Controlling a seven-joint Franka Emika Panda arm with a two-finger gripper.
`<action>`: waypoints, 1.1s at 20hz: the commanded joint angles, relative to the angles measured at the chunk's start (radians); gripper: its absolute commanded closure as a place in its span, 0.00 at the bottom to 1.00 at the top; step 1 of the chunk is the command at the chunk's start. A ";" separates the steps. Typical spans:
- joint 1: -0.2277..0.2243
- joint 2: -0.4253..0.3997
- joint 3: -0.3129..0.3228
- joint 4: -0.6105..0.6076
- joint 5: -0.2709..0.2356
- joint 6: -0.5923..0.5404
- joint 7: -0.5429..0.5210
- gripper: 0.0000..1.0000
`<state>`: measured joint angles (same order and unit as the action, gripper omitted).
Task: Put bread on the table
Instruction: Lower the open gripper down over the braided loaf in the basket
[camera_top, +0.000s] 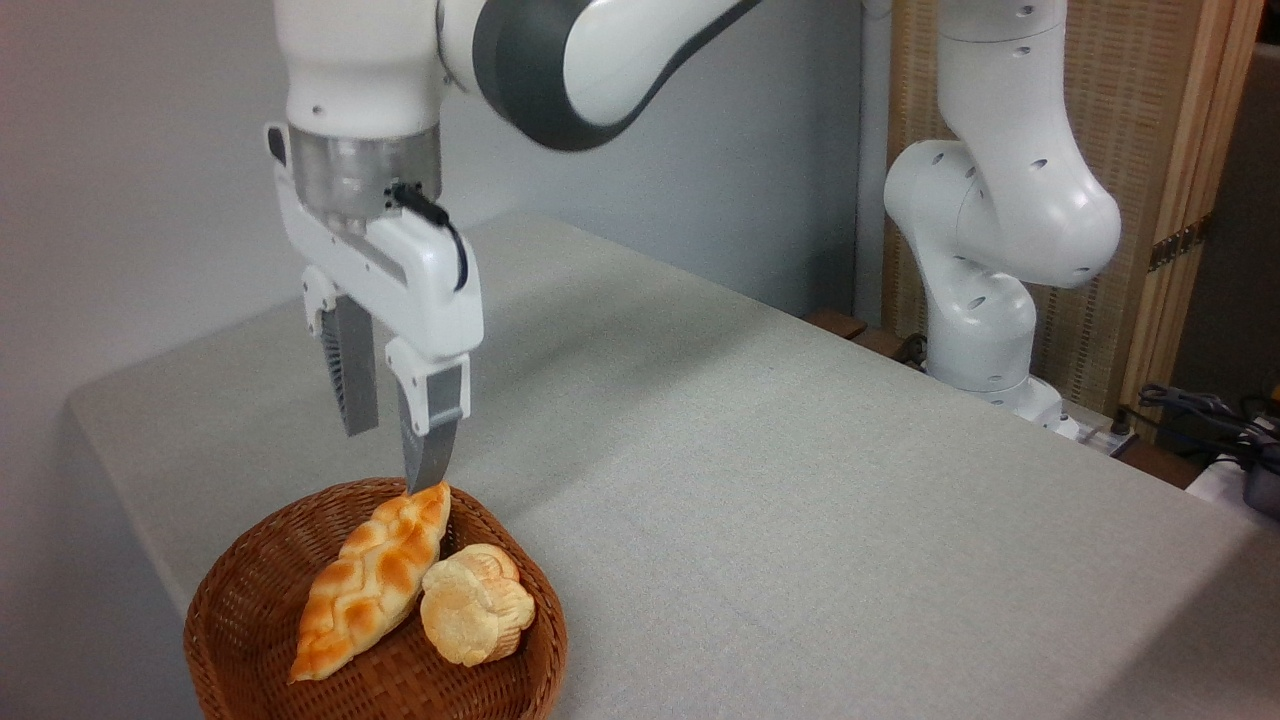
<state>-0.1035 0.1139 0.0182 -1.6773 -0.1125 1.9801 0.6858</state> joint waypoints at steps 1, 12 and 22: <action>-0.004 0.058 0.003 -0.002 -0.010 0.083 -0.046 0.00; -0.007 0.211 -0.021 -0.001 -0.073 0.295 -0.232 0.00; -0.004 0.234 -0.041 -0.010 0.006 0.269 -0.197 0.19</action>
<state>-0.1104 0.3441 -0.0152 -1.6803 -0.1620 2.2593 0.4690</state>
